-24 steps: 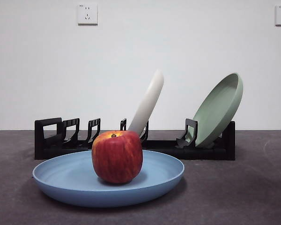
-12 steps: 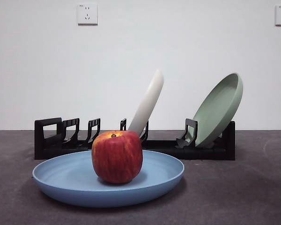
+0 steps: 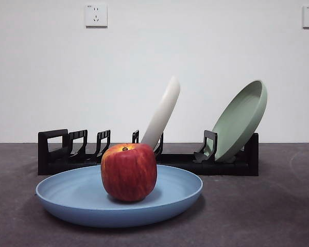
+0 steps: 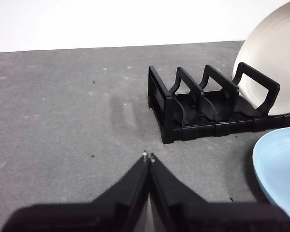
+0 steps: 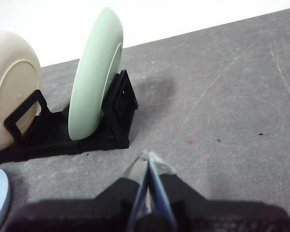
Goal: Take the blue plate from the plate rack,put the plate on the table,take the apple from the table,put the apple in the plate
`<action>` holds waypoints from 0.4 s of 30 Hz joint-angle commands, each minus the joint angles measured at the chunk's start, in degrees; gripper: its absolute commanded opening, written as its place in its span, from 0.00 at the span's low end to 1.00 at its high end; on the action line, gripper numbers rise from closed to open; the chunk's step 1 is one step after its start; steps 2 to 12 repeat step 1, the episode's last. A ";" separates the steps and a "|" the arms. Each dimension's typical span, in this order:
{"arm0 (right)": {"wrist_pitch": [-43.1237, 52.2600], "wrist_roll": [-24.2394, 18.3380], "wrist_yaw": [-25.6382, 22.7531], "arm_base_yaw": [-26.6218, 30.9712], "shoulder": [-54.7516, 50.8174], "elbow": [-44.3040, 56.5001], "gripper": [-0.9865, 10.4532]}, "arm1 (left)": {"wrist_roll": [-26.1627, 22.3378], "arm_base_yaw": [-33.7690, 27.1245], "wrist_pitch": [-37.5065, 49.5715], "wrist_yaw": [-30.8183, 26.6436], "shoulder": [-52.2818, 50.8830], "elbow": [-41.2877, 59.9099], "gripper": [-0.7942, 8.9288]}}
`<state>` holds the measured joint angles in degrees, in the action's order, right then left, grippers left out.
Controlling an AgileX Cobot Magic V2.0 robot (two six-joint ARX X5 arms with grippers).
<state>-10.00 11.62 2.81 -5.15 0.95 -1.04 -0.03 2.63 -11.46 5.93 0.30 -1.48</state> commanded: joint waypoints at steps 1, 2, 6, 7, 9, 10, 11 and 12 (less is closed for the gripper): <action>-0.35 0.52 -0.17 0.07 0.07 0.66 0.09 | -0.37 -0.13 0.26 0.15 -0.15 0.83 0.08; -0.35 0.52 -0.17 0.07 0.07 0.66 0.09 | -0.37 -0.13 0.26 0.15 -0.15 0.83 0.08; -0.35 0.52 -0.17 0.07 0.07 0.66 0.09 | -0.37 -0.13 0.26 0.15 -0.15 0.83 0.08; -0.35 0.52 -0.17 0.07 0.07 0.66 0.09 | -0.37 -0.13 0.26 0.15 -0.15 0.83 0.08; -0.35 0.52 -0.17 0.07 0.07 0.66 0.09 | -0.37 -0.13 0.26 0.15 -0.15 0.83 0.08; -0.35 0.52 -0.17 0.07 0.07 0.66 0.09 | -0.37 -0.13 0.26 0.15 -0.15 0.83 0.08; -0.35 0.52 -0.17 0.07 0.07 0.66 0.09 | -0.37 -0.13 0.26 0.15 -0.15 0.83 0.08; -0.35 0.52 -0.17 0.07 0.07 0.66 0.09 | -0.37 -0.13 0.26 0.15 -0.15 0.83 0.08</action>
